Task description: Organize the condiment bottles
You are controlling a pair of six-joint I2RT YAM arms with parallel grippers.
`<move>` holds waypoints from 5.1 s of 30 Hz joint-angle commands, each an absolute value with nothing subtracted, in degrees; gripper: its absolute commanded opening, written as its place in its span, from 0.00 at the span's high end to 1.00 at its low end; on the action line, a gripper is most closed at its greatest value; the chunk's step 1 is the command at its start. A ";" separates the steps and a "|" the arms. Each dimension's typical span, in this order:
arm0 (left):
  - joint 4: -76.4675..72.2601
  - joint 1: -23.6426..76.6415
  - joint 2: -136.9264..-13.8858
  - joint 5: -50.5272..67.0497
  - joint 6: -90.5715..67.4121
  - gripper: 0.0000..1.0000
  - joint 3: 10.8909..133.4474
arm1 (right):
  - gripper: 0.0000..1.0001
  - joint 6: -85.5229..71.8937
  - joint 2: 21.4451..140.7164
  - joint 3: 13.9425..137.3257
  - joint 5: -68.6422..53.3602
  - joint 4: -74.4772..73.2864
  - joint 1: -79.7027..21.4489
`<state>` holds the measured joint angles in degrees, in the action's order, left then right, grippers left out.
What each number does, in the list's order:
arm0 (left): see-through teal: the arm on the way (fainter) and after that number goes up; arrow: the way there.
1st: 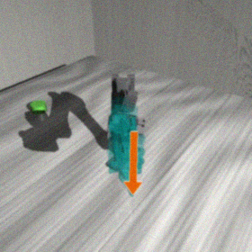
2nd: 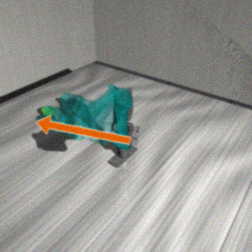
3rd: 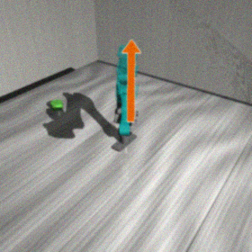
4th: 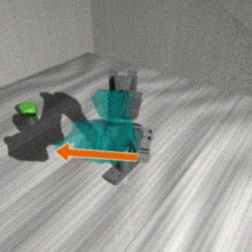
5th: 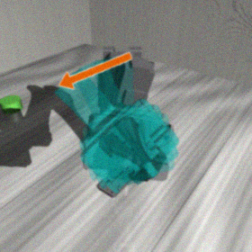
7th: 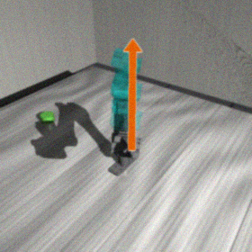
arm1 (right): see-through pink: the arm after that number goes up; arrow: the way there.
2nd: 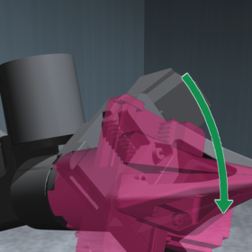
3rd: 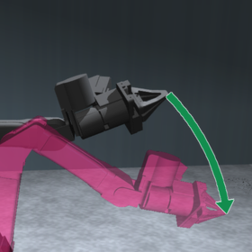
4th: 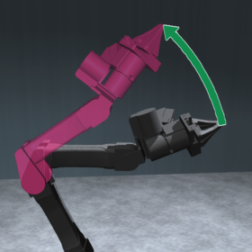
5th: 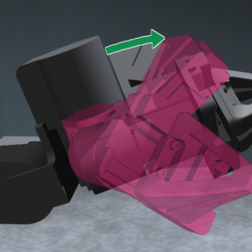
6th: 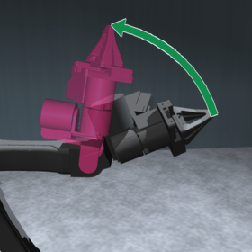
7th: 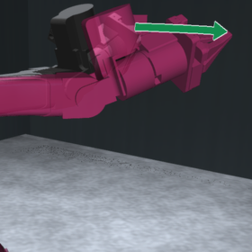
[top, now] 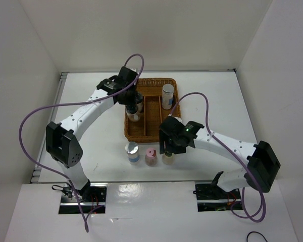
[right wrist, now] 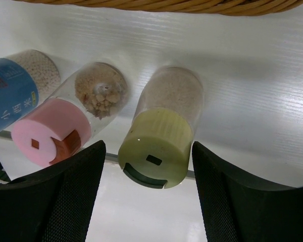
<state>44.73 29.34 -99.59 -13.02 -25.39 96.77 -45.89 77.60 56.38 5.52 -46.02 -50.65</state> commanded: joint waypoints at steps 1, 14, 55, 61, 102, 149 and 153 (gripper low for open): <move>40.61 29.53 -100.45 -12.83 -23.99 0.82 98.70 | 0.26 -47.20 77.78 55.28 6.77 -44.65 -51.24; 37.88 29.53 -104.50 -11.60 -22.94 0.82 97.56 | 0.36 -47.72 79.36 54.75 6.77 -42.11 -51.24; 45.62 29.63 -87.90 -21.97 -22.32 0.00 106.61 | 0.73 -34.11 86.30 89.73 18.28 -62.76 -47.55; 45.09 26.46 -80.60 -23.90 -22.85 0.00 100.99 | 0.73 -26.12 94.47 96.06 20.04 -53.71 -44.48; 41.66 21.27 -64.86 -16.44 -31.72 0.00 80.78 | 0.73 -14.41 123.92 110.92 16.17 -35.86 -35.42; 41.22 21.27 -68.91 -6.94 -29.62 0.00 70.93 | 0.06 -37.18 84.38 64.78 11.60 -37.54 -59.15; 41.75 21.27 -68.91 -6.42 -29.09 0.00 71.46 | 0.07 -38.32 84.38 65.30 11.07 -36.47 -60.29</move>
